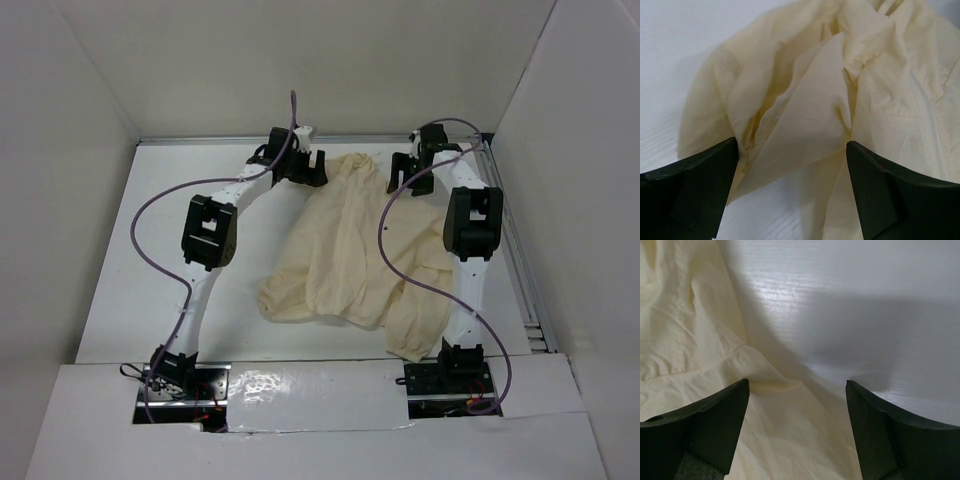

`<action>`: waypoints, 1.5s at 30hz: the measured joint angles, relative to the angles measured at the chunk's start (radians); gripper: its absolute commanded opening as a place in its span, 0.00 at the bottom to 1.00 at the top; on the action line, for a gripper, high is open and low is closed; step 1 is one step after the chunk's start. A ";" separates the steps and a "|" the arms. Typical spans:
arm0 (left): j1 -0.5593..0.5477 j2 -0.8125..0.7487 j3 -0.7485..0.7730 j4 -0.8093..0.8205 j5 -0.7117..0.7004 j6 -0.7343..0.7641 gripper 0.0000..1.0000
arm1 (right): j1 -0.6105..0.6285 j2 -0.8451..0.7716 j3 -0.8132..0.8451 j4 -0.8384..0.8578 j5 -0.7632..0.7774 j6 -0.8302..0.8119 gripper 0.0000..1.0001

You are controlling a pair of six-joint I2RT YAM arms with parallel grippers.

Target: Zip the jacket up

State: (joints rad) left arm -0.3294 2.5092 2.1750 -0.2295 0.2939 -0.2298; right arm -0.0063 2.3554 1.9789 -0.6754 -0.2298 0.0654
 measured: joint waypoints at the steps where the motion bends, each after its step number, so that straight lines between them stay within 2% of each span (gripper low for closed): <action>1: -0.006 0.020 0.007 0.014 0.013 0.022 0.99 | 0.000 0.005 0.002 0.000 -0.003 -0.003 0.83; 2: -0.010 0.032 0.010 0.028 0.031 0.044 0.97 | 0.000 0.006 0.006 0.000 -0.006 -0.006 0.72; 3: -0.013 0.044 0.010 0.041 0.051 0.063 0.85 | 0.000 0.006 0.009 0.000 -0.011 -0.013 0.67; 4: -0.016 0.056 0.010 0.050 0.066 0.074 0.62 | 0.000 0.006 0.010 -0.001 -0.018 -0.015 0.63; 5: -0.017 0.068 0.012 0.059 0.077 0.088 0.43 | 0.000 0.006 0.011 -0.001 -0.022 -0.017 0.49; 6: -0.018 0.080 0.020 0.066 0.082 0.096 0.01 | 0.000 0.006 0.011 0.000 -0.023 -0.023 0.44; 7: -0.018 0.092 0.030 0.077 0.084 0.100 0.00 | 0.000 0.006 0.011 0.000 -0.028 -0.024 0.30; 9: -0.018 0.103 0.041 0.089 0.081 0.120 0.00 | 0.000 0.006 0.011 0.002 -0.032 -0.028 0.16; 10: -0.018 0.103 0.043 0.089 0.078 0.122 0.00 | 0.000 0.006 0.010 0.003 -0.033 -0.029 0.00; 15: -0.016 0.077 0.042 0.096 0.039 0.121 0.00 | 0.000 -0.039 -0.048 0.040 -0.014 -0.008 0.00; 17: -0.014 0.013 -0.013 0.101 0.026 0.121 0.00 | 0.007 -0.102 -0.111 0.062 0.007 -0.002 0.00; 20: -0.014 -0.161 -0.142 0.100 -0.002 0.120 0.00 | 0.029 -0.262 -0.238 0.109 0.080 0.018 0.00; 25: -0.012 -0.547 -0.288 0.108 -0.080 0.117 0.00 | 0.138 -0.693 -0.426 0.228 0.292 0.032 0.00; 29: -0.008 -0.882 -0.385 0.130 -0.140 0.118 0.00 | 0.248 -1.030 -0.488 0.306 0.438 0.021 0.00; 32: -0.010 -1.084 -0.409 0.129 -0.168 0.120 0.00 | 0.291 -1.220 -0.485 0.316 0.505 0.018 0.00; 35: -0.028 -1.237 -0.381 0.111 -0.153 0.121 0.00 | 0.339 -1.354 -0.444 0.309 0.506 0.019 0.00; 38: -0.049 -1.335 -0.297 0.064 -0.103 0.123 0.00 | 0.380 -1.439 -0.356 0.285 0.432 0.026 0.00; 42: -0.054 -1.384 -0.121 -0.014 -0.022 0.126 0.00 | 0.410 -1.508 -0.230 0.245 0.263 0.035 0.00; 45: -0.048 -1.367 0.059 -0.037 -0.029 0.148 0.00 | 0.396 -1.545 -0.123 0.198 0.233 0.026 0.00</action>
State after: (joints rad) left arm -0.3771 1.1423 2.2337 -0.2661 0.2649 -0.0814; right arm 0.3901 0.8101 1.8557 -0.4774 0.0036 0.0910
